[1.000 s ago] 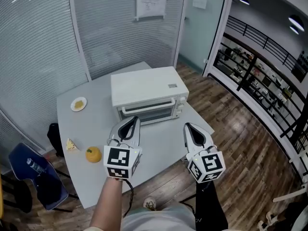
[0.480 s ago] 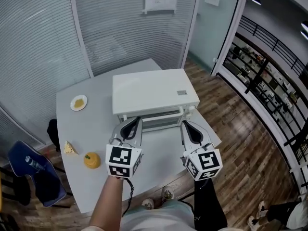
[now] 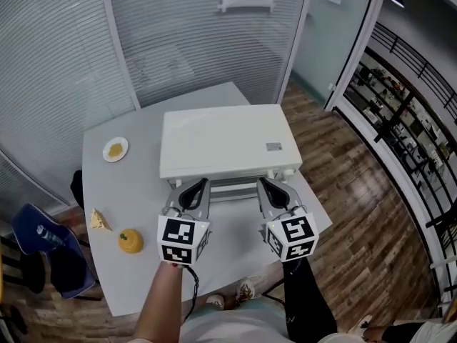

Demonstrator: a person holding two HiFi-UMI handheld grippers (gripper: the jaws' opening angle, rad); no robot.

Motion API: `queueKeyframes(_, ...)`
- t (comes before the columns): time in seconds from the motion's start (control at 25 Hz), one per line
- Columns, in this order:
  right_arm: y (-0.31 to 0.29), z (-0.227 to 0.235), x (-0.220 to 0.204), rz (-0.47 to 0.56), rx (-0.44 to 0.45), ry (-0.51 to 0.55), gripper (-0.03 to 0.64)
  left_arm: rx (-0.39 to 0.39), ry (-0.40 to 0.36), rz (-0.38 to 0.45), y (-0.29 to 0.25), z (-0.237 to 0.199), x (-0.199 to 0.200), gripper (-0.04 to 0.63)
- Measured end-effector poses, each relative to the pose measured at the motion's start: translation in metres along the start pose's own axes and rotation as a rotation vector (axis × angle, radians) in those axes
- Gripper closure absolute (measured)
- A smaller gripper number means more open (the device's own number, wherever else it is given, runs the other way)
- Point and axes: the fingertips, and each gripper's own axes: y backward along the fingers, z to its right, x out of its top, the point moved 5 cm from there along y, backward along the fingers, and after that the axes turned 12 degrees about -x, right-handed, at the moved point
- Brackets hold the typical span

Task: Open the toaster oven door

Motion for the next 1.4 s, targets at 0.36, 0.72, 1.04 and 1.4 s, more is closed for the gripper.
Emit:
queueKeyframes(0.36,-0.039,0.007,-0.043,-0.146,0.003,0.047,0.614,0.038,0.046,-0.12,-0.031,-0.008,-0.036,0.537)
queueKeyframes(0.72,-0.06,0.008,-0.055,-0.21,-0.008,0.066,0.614,0.057,-0.037,-0.216,-0.048,-0.003,-0.052,0.538)
queueKeyframes(1.04,-0.054,0.007,-0.058,-0.239,-0.004,0.018,0.614,0.07,0.089,-0.151,-0.041,0.0,-0.058,0.538)
queueKeyframes(1.4,-0.024,0.0,-0.071,-0.266,-0.03,0.012,0.614,0.056,0.123,-0.157,-0.022,0.021,-0.072,0.538)
